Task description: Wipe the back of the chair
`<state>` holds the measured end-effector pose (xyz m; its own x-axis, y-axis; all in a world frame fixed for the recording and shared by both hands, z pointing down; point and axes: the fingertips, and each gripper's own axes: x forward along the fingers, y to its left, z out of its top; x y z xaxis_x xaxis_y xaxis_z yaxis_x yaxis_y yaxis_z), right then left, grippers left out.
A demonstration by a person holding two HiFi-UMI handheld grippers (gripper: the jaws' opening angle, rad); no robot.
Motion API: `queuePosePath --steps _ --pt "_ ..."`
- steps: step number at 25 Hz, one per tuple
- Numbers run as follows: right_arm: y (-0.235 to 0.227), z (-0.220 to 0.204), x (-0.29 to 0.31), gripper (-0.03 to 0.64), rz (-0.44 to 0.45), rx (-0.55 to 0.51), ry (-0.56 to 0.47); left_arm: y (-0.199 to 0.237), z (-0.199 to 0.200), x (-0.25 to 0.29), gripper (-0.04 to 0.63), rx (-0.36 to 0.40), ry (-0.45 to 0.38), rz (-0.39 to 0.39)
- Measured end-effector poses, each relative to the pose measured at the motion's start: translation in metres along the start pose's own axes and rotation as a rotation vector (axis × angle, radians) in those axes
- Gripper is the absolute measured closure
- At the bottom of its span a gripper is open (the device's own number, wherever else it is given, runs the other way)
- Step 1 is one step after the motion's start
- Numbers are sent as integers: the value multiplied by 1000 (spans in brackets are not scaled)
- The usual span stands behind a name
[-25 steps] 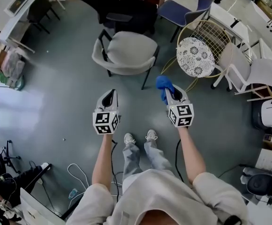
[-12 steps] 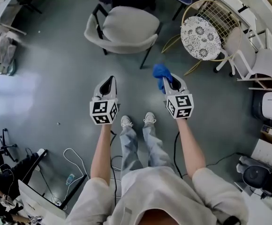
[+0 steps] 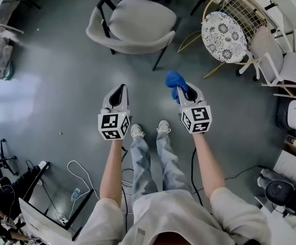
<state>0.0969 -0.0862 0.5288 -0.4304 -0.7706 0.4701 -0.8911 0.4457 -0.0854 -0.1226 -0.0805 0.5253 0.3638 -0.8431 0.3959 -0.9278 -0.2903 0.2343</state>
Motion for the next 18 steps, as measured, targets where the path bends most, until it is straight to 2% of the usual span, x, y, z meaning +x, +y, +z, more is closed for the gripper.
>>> queuePosePath --steps 10,18 --pt "3 -4 40 571 23 -15 -48 15 -25 40 591 -2 -32 -6" --pt "7 -14 80 571 39 -5 -53 26 -44 64 591 5 -22 -14"
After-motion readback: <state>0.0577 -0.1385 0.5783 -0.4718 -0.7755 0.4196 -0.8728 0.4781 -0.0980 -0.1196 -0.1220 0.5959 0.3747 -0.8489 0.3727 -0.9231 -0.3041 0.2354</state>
